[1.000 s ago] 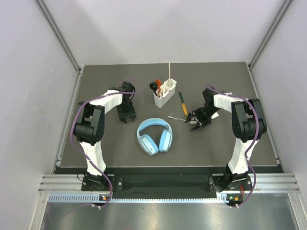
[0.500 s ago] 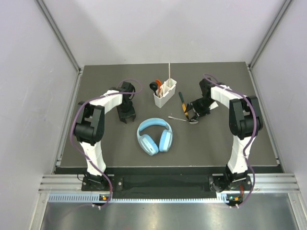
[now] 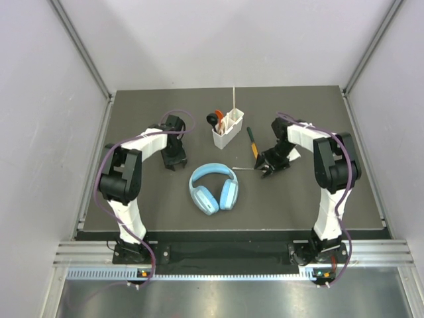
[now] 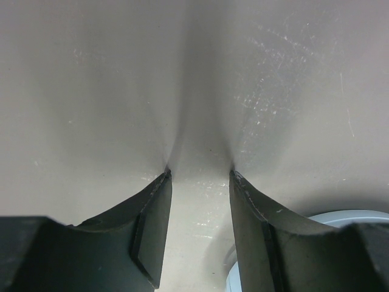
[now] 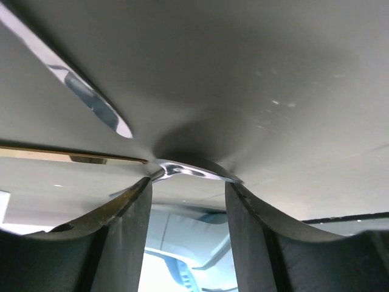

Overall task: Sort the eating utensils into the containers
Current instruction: Pick up the spoon from the center of the board.

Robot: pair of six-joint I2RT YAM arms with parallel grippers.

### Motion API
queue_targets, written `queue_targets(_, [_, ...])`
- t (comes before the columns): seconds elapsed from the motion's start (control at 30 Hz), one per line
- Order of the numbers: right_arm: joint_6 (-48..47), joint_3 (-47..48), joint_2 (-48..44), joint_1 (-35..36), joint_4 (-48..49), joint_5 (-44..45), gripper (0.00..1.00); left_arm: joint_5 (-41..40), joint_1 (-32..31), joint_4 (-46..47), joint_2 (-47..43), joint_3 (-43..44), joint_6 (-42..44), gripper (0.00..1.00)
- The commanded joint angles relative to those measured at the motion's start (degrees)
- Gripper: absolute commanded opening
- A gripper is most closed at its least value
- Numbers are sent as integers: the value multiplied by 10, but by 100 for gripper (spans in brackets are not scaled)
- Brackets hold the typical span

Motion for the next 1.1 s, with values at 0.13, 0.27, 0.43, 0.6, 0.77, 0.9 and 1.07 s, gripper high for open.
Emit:
queue_targets(0.13, [16, -3, -13, 14, 4, 31, 48, -8, 6, -11, 21, -30, 7, 48])
queue_targets(0.27, [-1, 43, 21, 19, -14, 59, 36, -17, 6, -15, 21, -29, 13, 48])
queue_targets(0.43, [-23, 85, 70, 25, -35, 92, 19, -19, 8, -18, 20, -32, 16, 48])
queue_targets(0.6, [-39, 88, 83, 29, -41, 100, 0, -21, 10, -20, 21, -31, 16, 49])
queue_targets(0.77, [-51, 53, 71, 29, -37, 125, 0, -19, 12, -23, 24, -25, 17, 49])
queue_targets(0.9, [-84, 49, 50, 26, -42, 149, 0, -19, 11, -26, 26, -18, 16, 48])
queue_targets(1.07, [-158, 86, 9, 23, -67, 244, 0, -16, 11, -25, 26, -21, 16, 48])
